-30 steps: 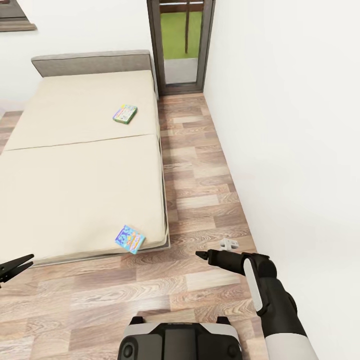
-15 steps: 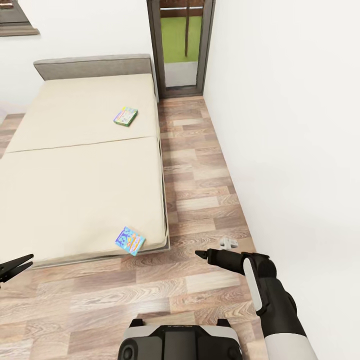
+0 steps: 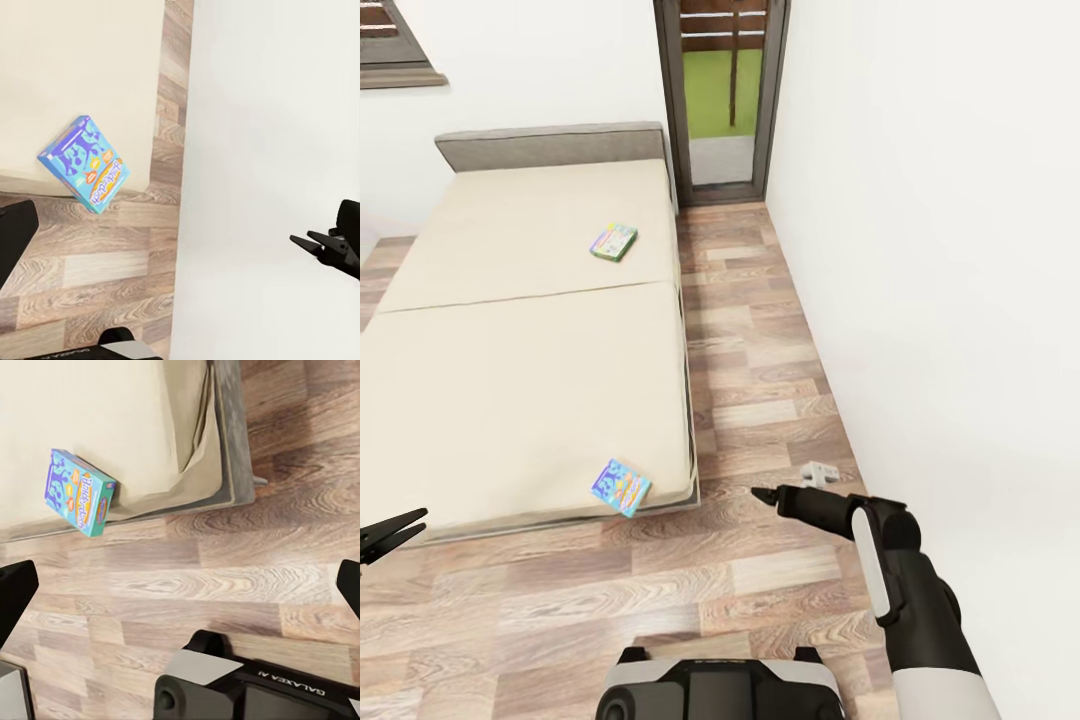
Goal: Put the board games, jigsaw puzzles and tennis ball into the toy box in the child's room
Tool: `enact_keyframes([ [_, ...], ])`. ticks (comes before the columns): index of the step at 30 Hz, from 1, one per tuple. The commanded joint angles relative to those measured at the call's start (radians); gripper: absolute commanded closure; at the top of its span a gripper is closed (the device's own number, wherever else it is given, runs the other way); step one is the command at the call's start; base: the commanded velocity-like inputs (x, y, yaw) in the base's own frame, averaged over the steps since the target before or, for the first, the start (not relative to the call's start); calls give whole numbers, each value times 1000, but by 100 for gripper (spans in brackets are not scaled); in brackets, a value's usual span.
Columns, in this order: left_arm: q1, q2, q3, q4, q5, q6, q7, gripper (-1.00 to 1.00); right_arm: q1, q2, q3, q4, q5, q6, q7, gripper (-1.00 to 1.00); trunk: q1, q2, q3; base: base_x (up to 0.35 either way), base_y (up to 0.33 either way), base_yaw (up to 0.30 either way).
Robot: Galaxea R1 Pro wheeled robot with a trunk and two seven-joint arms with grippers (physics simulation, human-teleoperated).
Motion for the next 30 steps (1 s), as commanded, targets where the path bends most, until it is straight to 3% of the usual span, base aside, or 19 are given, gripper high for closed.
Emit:
enact_keyframes([
  [1,-1,0,1,0,-5,10,-6,-100,-1,1,-2,-2,-2,7,3,-100,1,-2,0,0,0,0],
  [11,-1,1,1,-1,-6,11,-6,-100,-2,1,22,-5,-2,7,8,-100,1,-2,17,0,0,0],
  [30,-1,0,-1,-1,-16,15,-6,-100,-2,1,25,-3,-2,4,11,-100,1,-2,48,0,0,0],
])
